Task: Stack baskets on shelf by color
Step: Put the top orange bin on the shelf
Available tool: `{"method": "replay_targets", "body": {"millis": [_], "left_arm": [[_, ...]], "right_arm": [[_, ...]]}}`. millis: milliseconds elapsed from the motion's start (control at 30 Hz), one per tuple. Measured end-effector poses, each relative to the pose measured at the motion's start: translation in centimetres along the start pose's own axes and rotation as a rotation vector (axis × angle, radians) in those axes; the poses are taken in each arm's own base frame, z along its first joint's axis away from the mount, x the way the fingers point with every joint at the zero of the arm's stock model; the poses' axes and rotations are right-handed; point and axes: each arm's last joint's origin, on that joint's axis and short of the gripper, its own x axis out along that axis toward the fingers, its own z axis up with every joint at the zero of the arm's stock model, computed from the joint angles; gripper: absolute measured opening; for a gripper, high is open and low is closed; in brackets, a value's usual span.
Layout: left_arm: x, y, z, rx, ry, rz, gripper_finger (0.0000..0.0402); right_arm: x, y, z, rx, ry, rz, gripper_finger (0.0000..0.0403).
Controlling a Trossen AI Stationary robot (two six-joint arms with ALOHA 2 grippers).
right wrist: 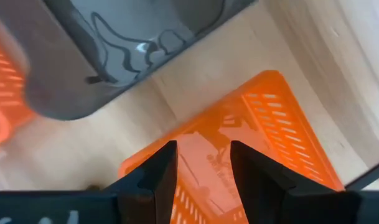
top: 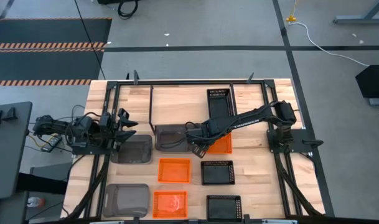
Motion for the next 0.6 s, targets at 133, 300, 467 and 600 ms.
{"method": "replay_targets", "body": {"millis": [133,300,467,600], "left_arm": [[0.0,0.0,0.0,0.001,0.0,0.0,0.0172],[0.0,0.0,0.0,0.004,0.0,0.0,0.0172],[0.0,0.0,0.0,0.005,0.0,0.0,0.0172],[0.0,0.0,0.0,0.005,0.0,0.0,0.0172]], "right_arm": [[0.1,-0.1,0.4,0.015,-0.019,0.016,0.0155],[0.0,0.4,1.0,0.02,-0.091,0.071,0.0155],[0.4,0.1,0.8,0.044,-0.11,0.022,0.0155],[0.8,-0.2,0.5,0.044,-0.093,-0.007,0.0155]]}}
